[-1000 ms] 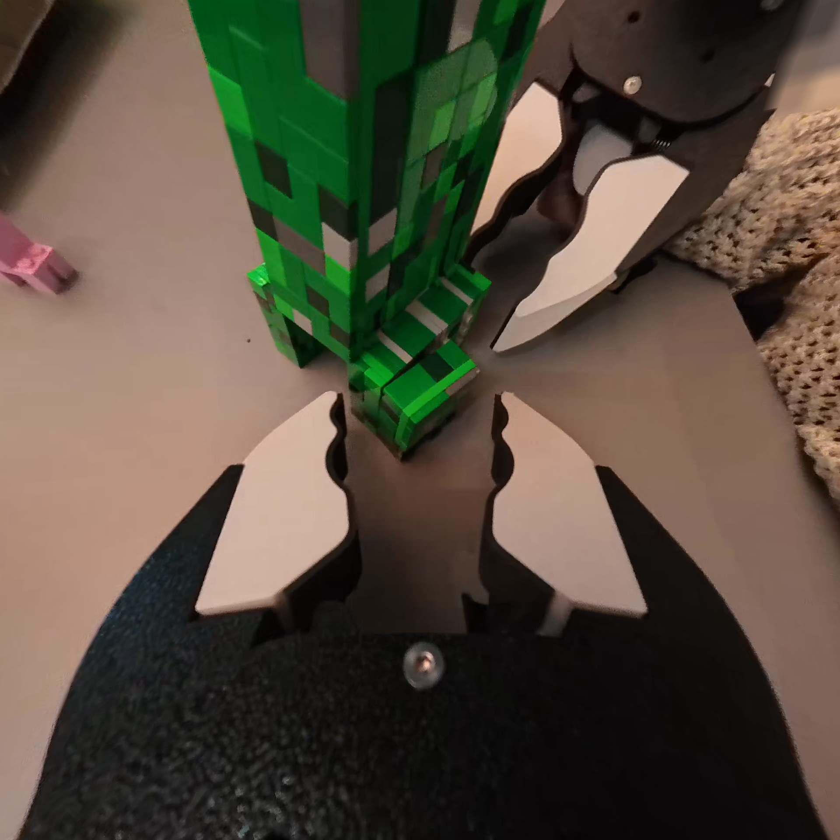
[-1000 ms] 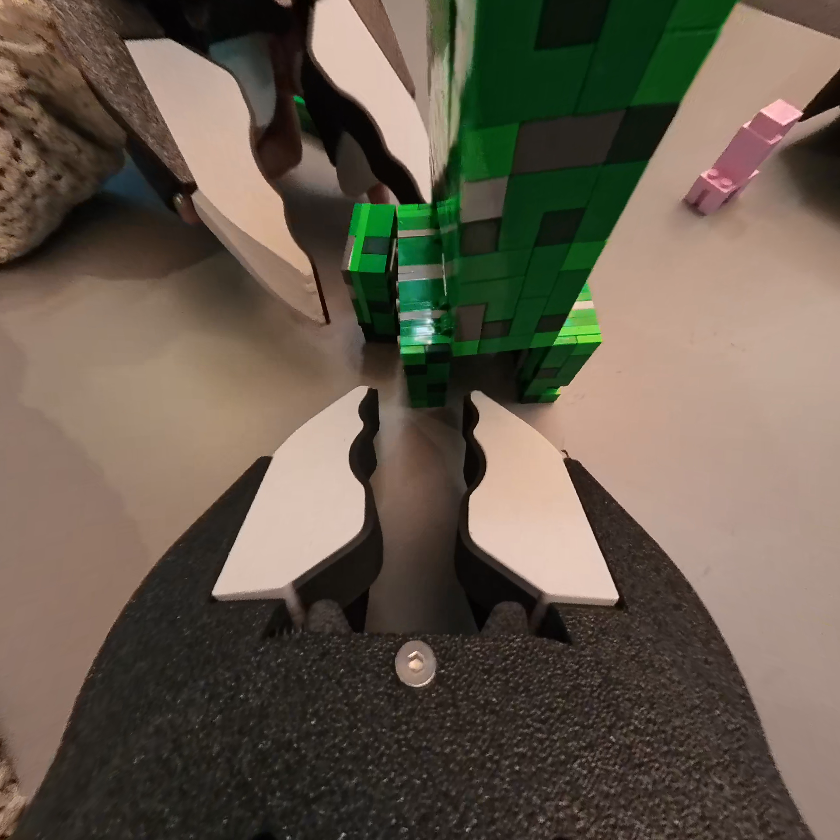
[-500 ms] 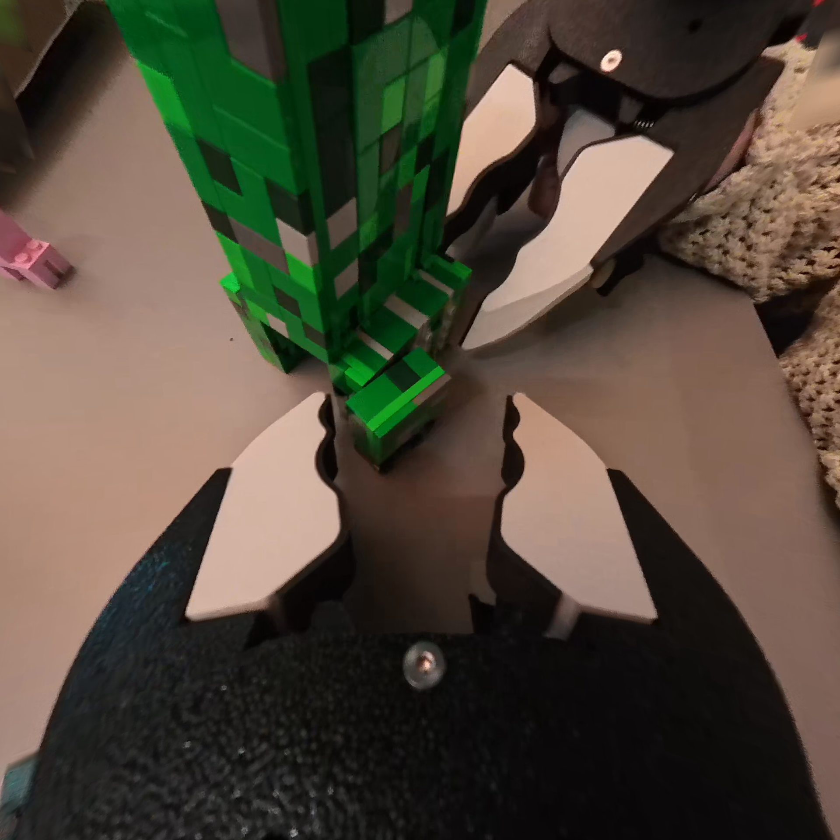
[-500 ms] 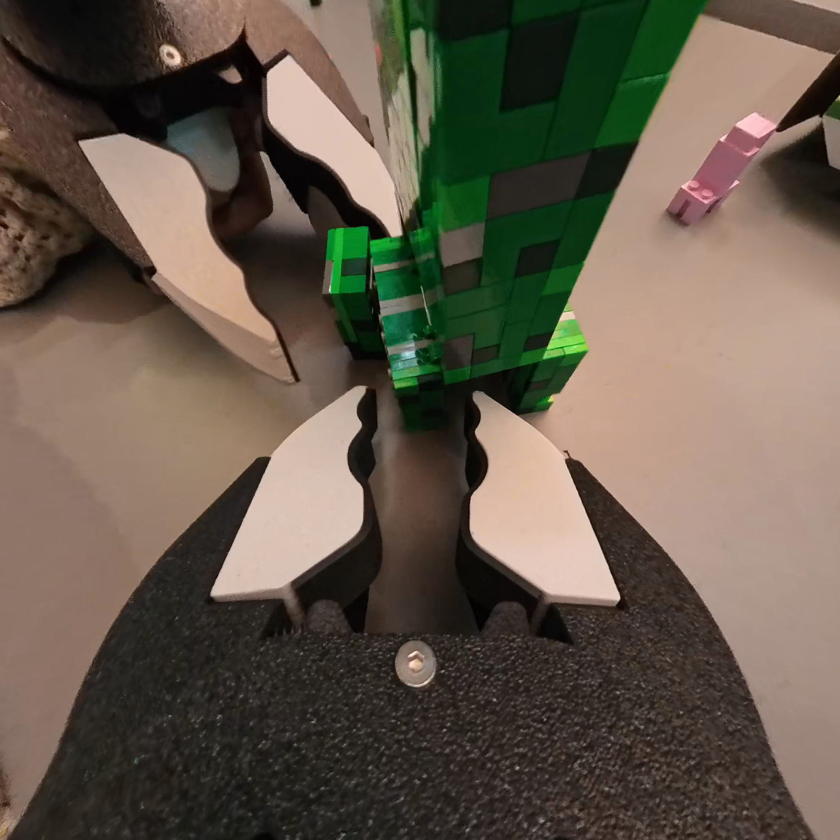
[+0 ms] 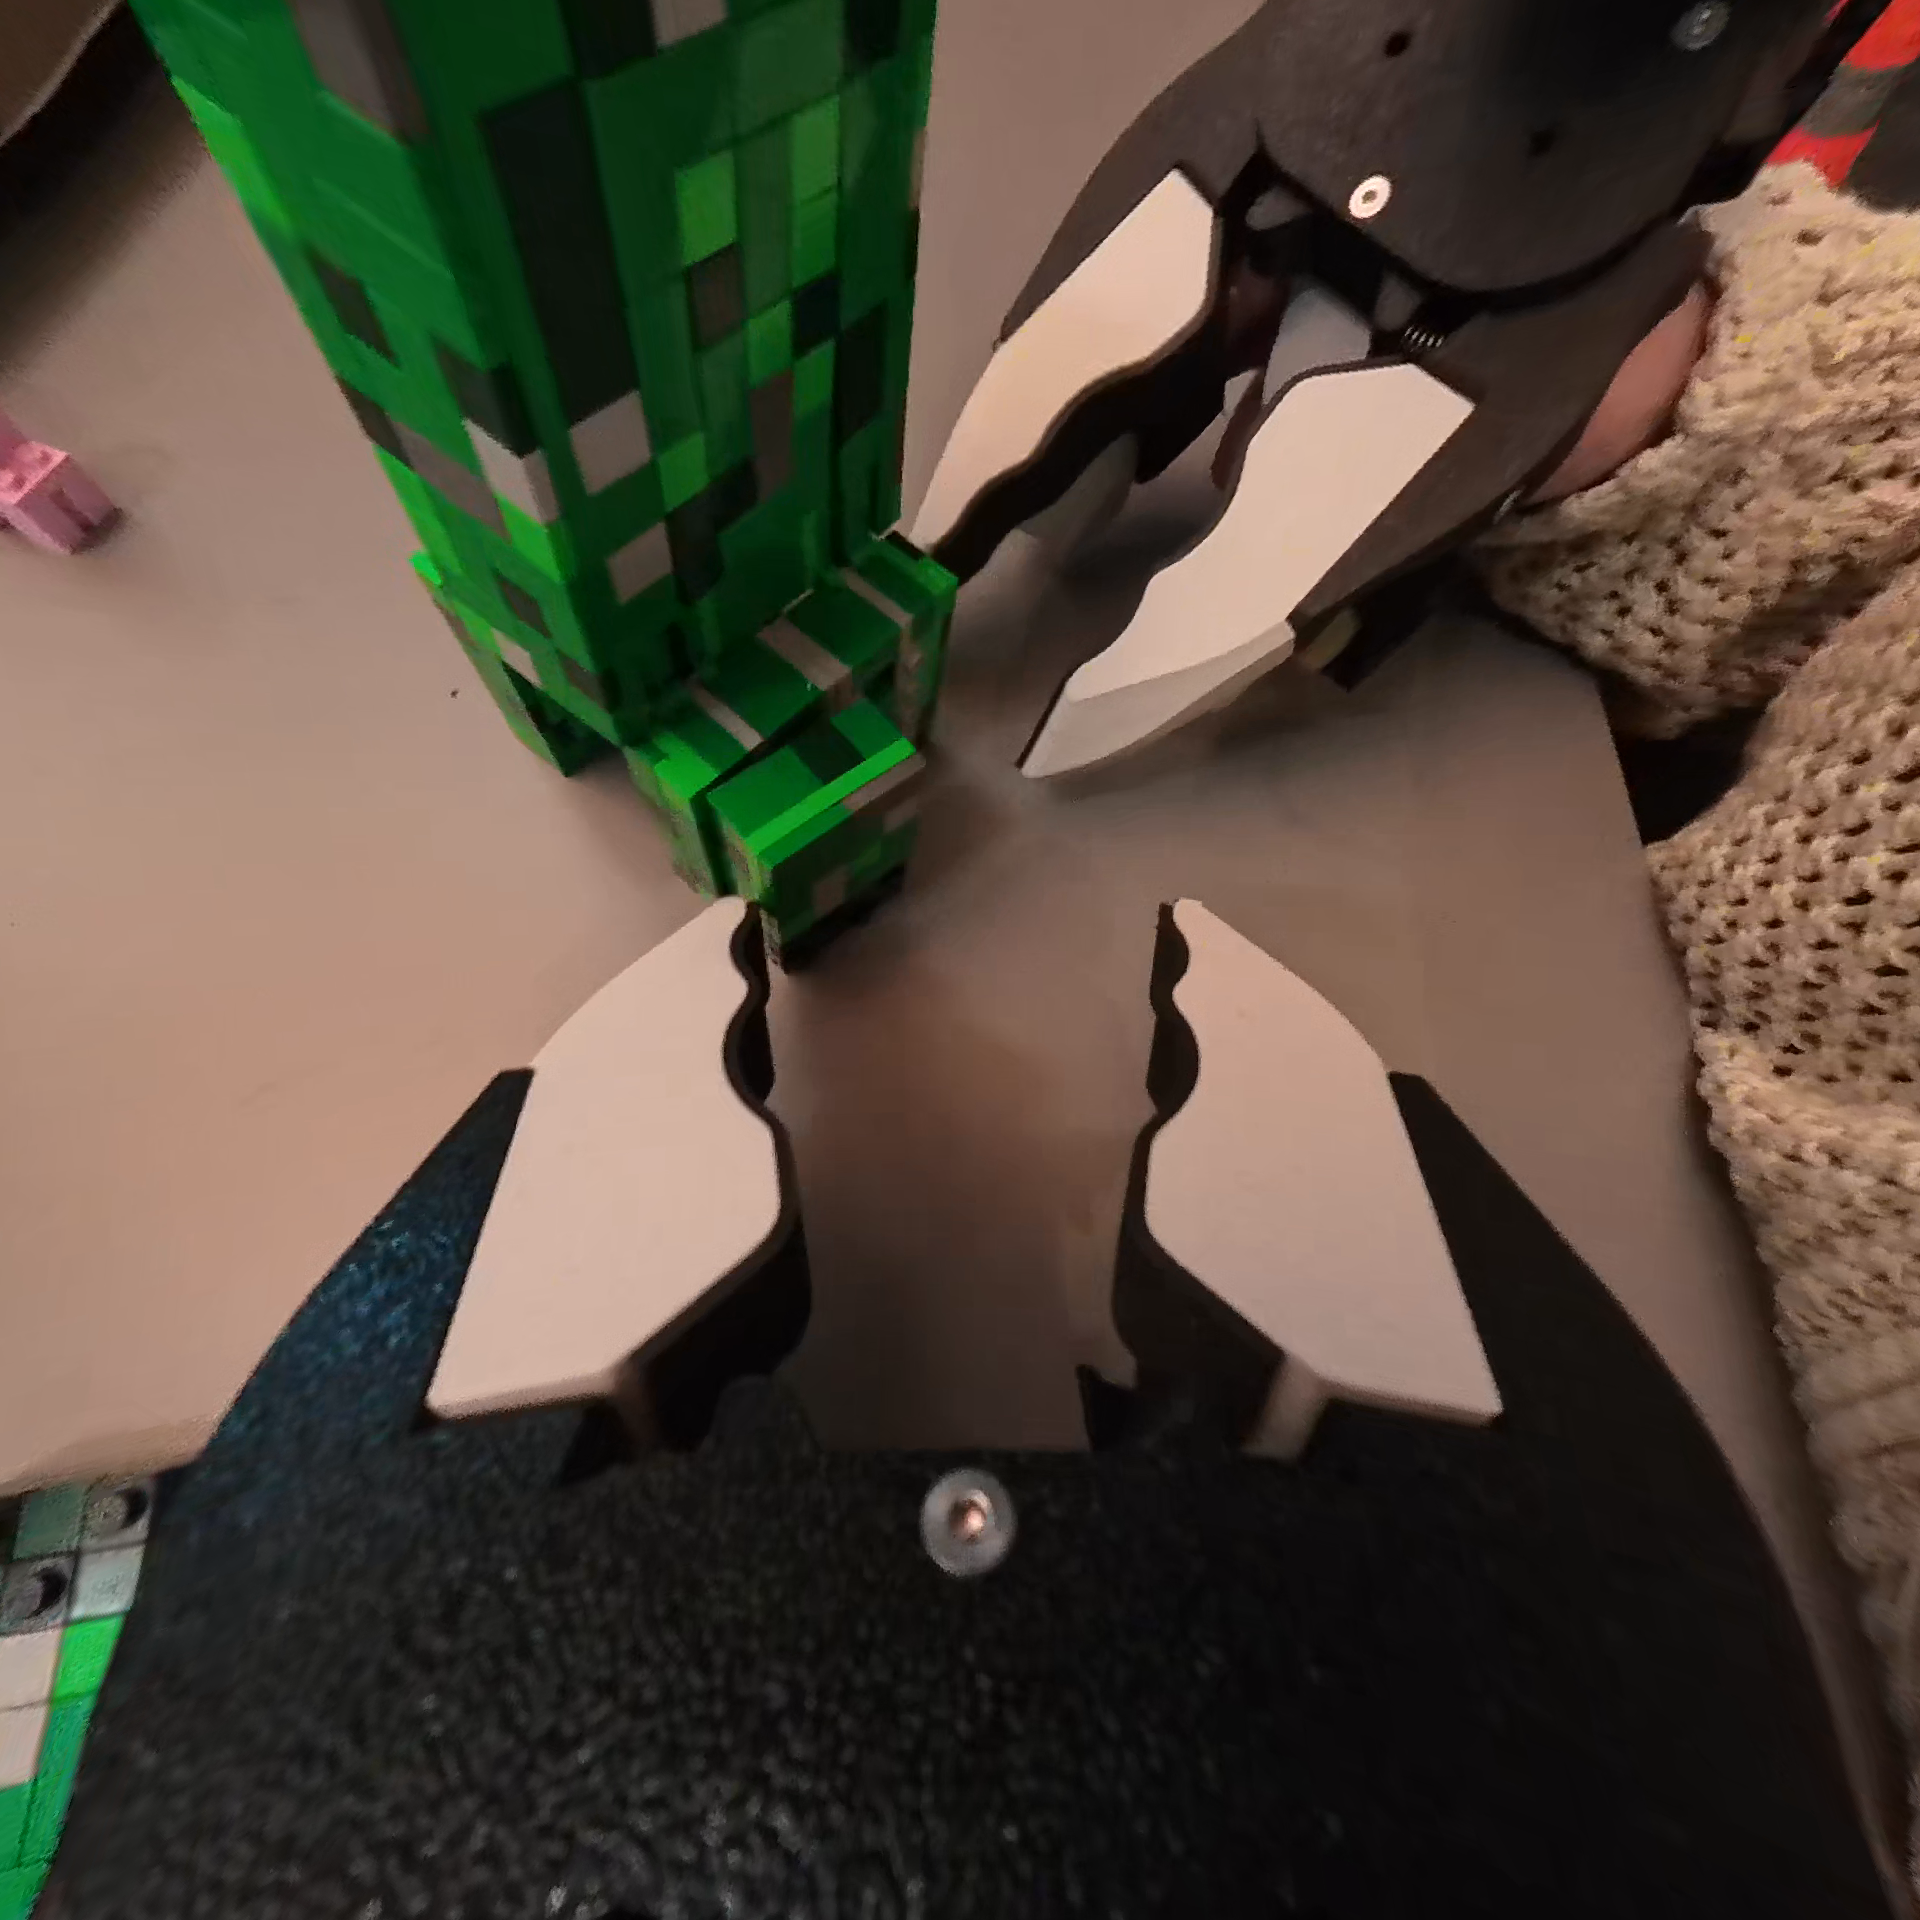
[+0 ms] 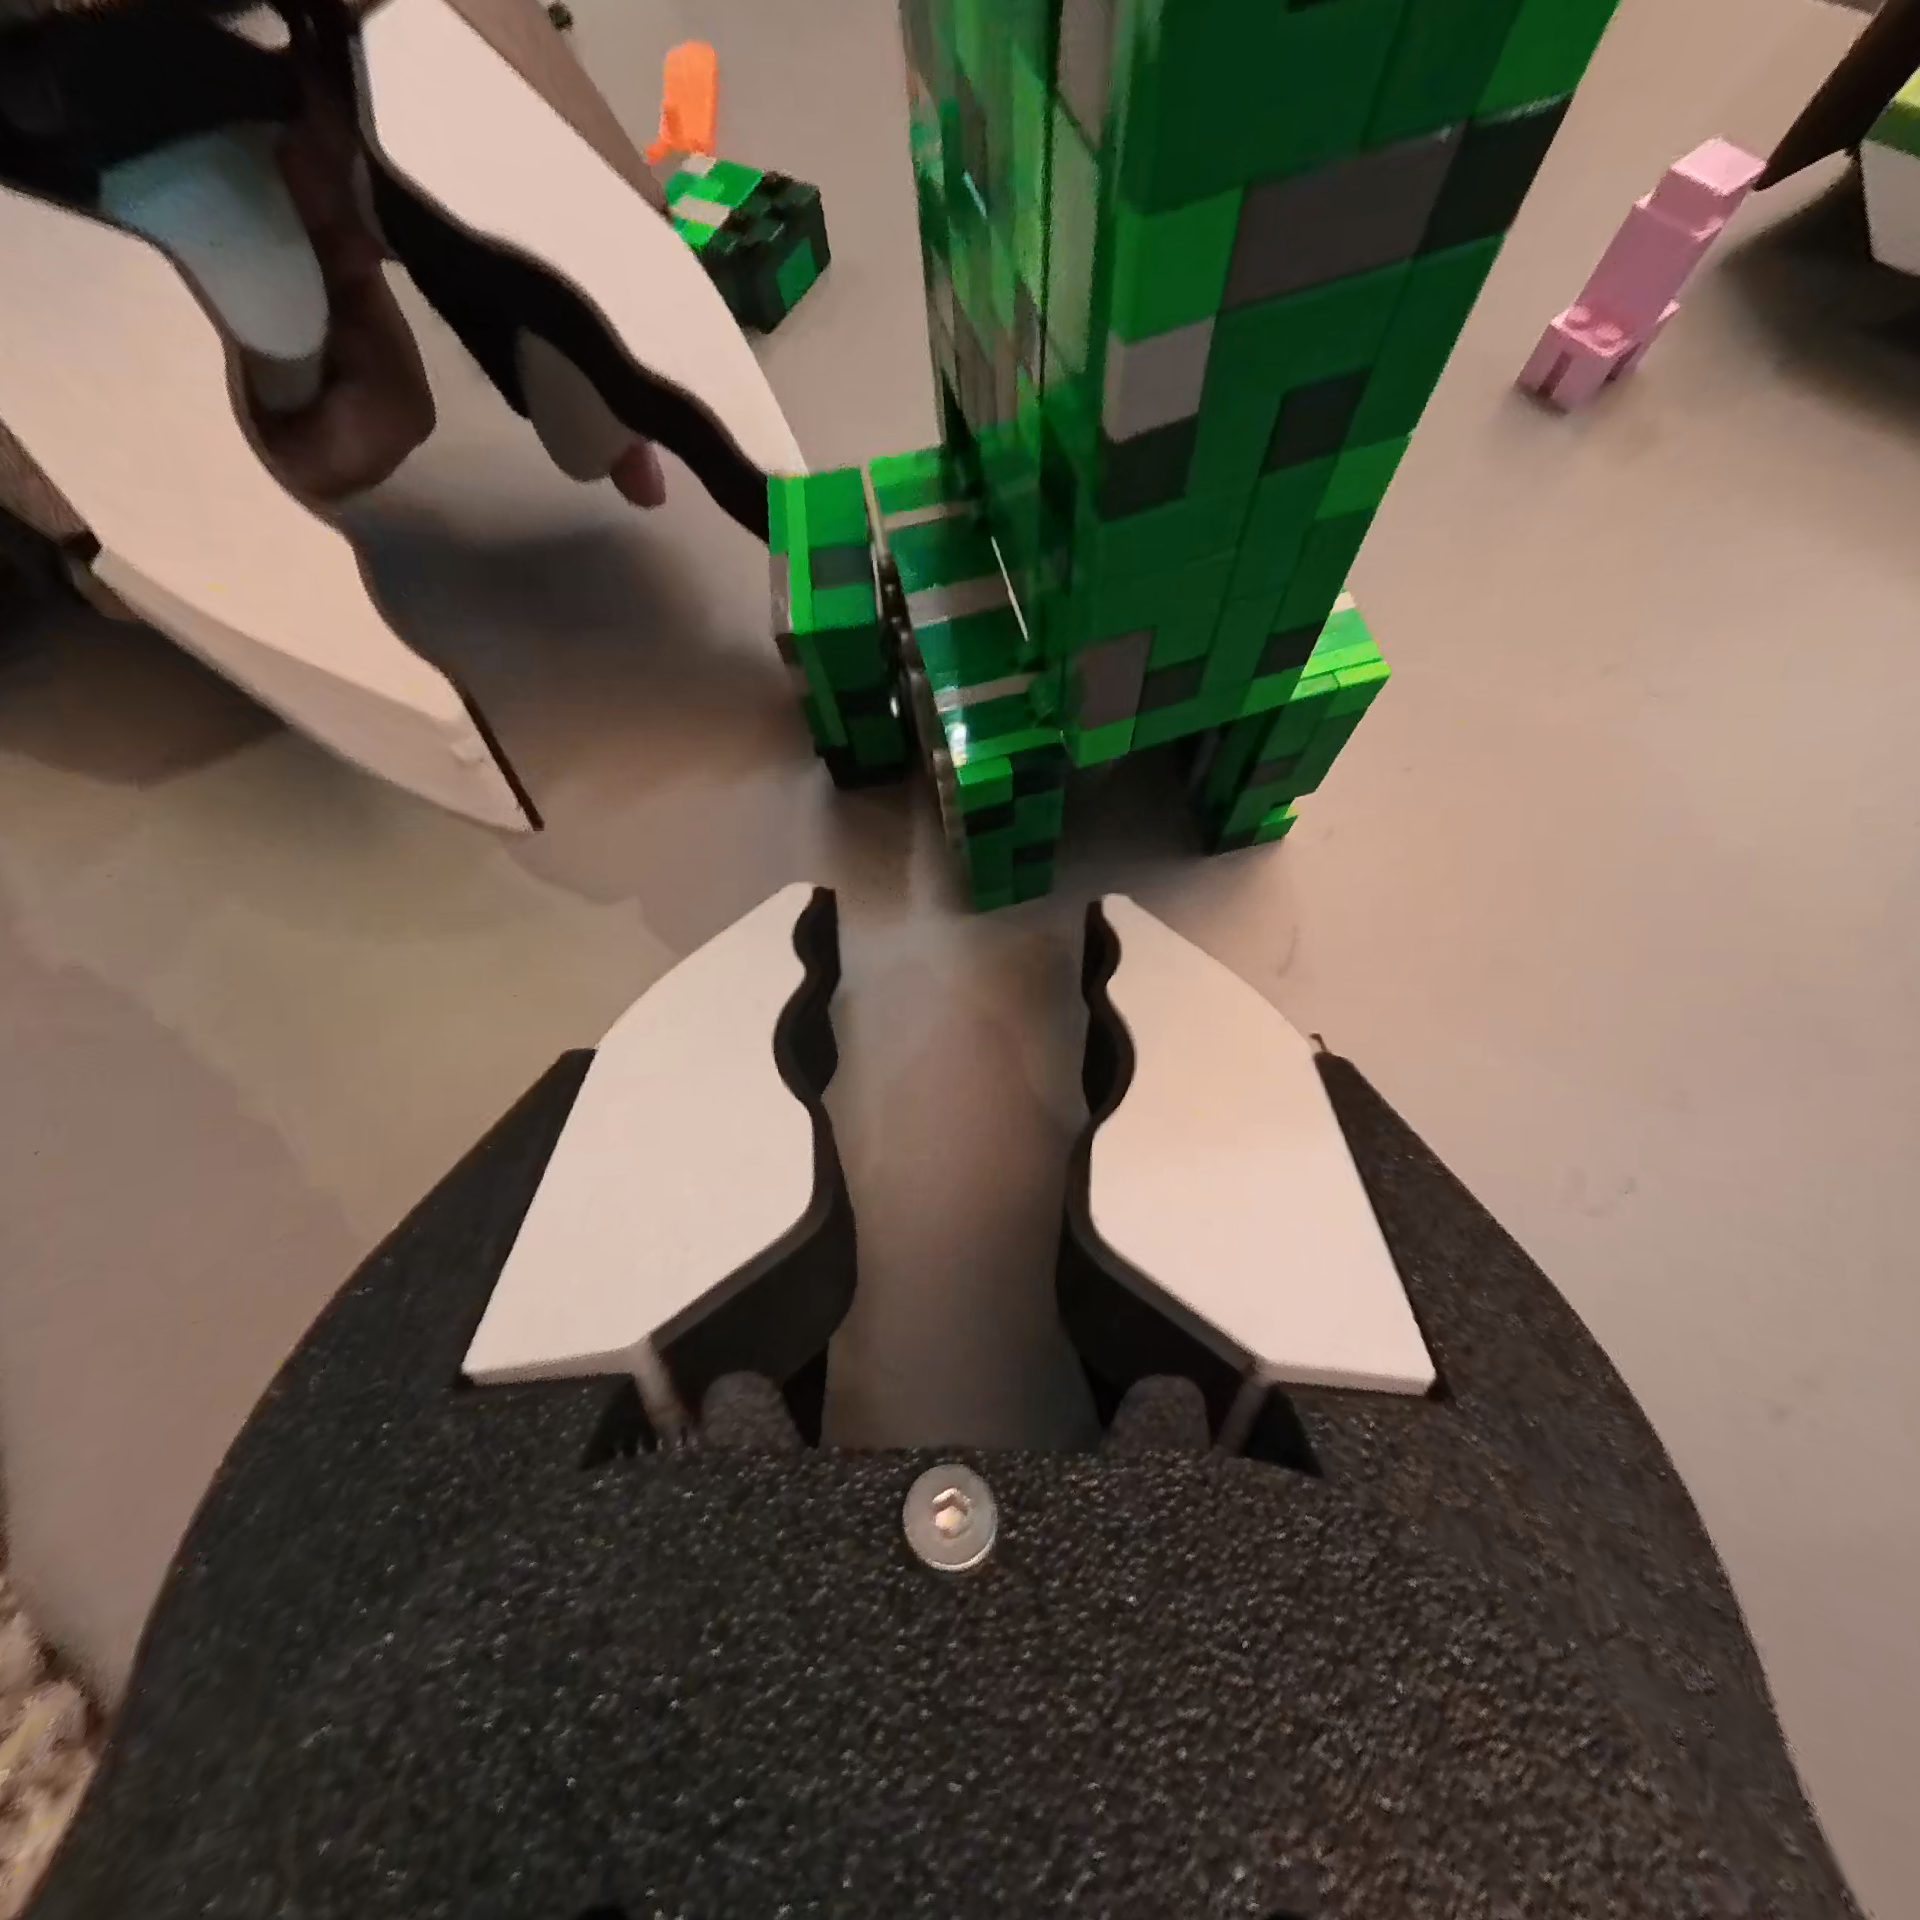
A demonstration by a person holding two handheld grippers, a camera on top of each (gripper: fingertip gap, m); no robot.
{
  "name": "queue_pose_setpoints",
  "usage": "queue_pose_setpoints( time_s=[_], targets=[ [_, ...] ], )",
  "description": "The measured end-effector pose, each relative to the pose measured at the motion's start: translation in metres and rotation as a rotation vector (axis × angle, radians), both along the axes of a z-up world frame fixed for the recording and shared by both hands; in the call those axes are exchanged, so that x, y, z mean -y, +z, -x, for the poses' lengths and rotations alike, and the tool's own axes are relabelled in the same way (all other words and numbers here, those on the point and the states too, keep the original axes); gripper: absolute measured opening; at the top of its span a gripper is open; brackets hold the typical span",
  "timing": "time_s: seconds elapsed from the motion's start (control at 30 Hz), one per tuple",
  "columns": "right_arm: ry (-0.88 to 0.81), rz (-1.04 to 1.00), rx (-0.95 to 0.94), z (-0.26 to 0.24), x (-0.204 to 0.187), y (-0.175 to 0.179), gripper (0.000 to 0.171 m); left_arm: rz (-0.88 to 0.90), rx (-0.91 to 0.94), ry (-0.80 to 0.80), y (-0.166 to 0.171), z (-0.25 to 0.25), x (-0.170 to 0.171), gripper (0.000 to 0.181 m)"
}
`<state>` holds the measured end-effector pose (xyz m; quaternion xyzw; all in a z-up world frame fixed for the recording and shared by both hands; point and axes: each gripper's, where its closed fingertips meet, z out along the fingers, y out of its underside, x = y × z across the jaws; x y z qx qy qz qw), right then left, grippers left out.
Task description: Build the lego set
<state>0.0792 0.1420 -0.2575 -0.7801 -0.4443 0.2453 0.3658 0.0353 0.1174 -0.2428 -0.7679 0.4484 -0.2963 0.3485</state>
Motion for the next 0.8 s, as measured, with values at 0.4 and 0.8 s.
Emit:
queue_pose_setpoints(
  time_s=[0.4, 0.8],
  targets=[
    [-0.021, 0.023, -0.071, 0.016, -0.004, 0.006, 0.065, -0.098, -0.028, -0.086, 0.000, 0.005, -0.030, 0.068],
    [-0.083, 0.061, -0.060, 0.019, -0.014, 0.002, 0.056, -0.122, 0.019, -0.177, -0.005, 0.001, -0.039, 0.041]
  ],
)
